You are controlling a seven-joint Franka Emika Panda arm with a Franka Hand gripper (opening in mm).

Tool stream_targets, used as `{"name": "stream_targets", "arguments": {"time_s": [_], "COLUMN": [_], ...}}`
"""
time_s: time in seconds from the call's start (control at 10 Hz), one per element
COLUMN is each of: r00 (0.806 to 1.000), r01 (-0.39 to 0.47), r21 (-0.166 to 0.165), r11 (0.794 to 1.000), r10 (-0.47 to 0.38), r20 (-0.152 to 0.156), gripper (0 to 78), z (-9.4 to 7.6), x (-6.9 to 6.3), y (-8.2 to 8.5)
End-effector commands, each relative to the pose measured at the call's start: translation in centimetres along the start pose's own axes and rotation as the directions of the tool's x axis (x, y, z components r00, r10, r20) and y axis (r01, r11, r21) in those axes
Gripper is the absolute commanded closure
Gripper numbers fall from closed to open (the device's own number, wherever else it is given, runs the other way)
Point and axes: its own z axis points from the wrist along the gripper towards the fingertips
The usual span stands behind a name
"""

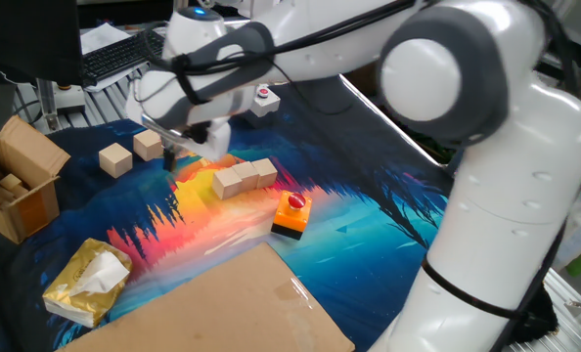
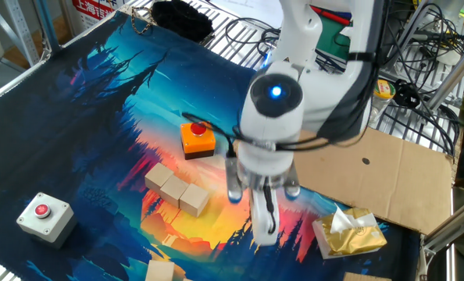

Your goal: Stack the blocks into a pyramid shape

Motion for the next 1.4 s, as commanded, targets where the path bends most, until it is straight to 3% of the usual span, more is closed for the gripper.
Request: {"name": "stream_targets", "arguments": {"time_s": [0.1,0.5,0.8,1.3,1.4], "r00": [1.0,0.999,0.999,0.997,0.997], "r01": [-0.019,-0.052,-0.047,-0.073,-0.067], "r21": [-0.004,0.0,-0.01,-0.009,0.001], "r11": [1.0,0.999,0.999,0.997,0.998], "r10": [0.019,0.052,0.047,0.073,0.067], "r20": [0.001,0.002,0.009,0.006,0.025], "gripper": [76.4,76.4,76.4,76.4,76.4], "z": [0.8,1.2,2.3,2.5,2.5], "x": [-0.3,0.0,-0.1,-0.6,-0.6], "y": [3.0,6.3,6.7,7.8,7.8]}}
